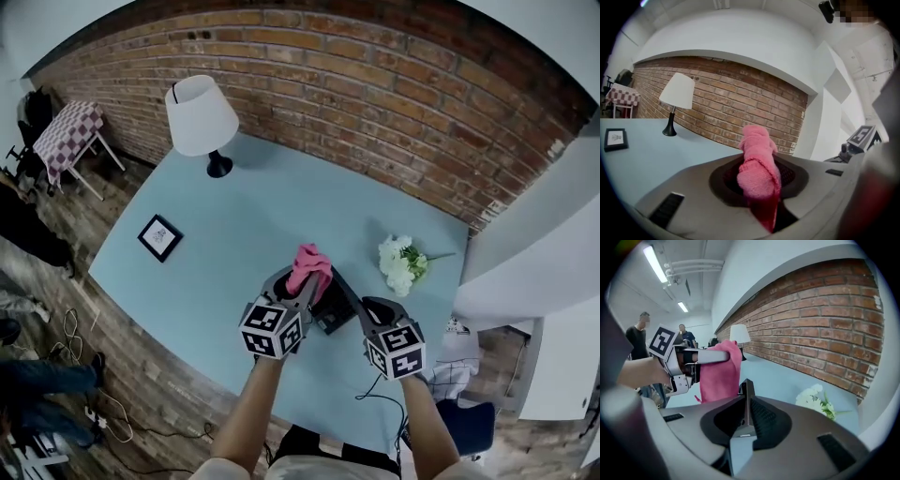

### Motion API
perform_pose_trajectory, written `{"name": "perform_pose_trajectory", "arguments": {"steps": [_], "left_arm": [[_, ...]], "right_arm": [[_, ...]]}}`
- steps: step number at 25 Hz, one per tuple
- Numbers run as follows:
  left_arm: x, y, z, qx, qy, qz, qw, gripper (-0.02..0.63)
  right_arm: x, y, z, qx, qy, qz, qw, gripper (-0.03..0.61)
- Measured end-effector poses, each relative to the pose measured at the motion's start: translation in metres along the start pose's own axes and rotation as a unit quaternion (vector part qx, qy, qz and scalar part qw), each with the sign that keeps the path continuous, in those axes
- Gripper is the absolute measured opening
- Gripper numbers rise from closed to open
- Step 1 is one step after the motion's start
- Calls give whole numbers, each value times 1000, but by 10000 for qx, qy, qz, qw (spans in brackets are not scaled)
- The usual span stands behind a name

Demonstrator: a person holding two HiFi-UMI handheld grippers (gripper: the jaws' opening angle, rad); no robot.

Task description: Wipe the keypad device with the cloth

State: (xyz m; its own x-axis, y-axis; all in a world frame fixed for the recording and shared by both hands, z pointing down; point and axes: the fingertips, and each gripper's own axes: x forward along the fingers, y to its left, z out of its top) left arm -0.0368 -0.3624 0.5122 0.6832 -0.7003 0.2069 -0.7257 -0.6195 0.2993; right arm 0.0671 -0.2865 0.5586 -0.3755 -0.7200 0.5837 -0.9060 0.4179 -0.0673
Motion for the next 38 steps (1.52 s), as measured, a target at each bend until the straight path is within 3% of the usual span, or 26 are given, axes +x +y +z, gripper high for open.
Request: {"name": "perform_pose_trajectory", "arguments": {"steps": [3, 15, 26, 38], "left_arm": [[17, 7, -15, 10, 137, 100, 9999, 137], [48, 18, -68, 300, 617, 391, 9969, 138], [39, 25, -88, -25, 303, 470, 9984, 146], [18, 44, -121, -345, 494, 712, 9956, 146]], "right_arm": [[15, -6, -8, -147, 76, 117, 9998, 92], [39, 3, -29, -368, 313, 733, 9961, 101], [39, 0, -30, -163, 175, 840, 9962, 104], [39, 0, -31, -242, 138, 820, 9962, 106]]}}
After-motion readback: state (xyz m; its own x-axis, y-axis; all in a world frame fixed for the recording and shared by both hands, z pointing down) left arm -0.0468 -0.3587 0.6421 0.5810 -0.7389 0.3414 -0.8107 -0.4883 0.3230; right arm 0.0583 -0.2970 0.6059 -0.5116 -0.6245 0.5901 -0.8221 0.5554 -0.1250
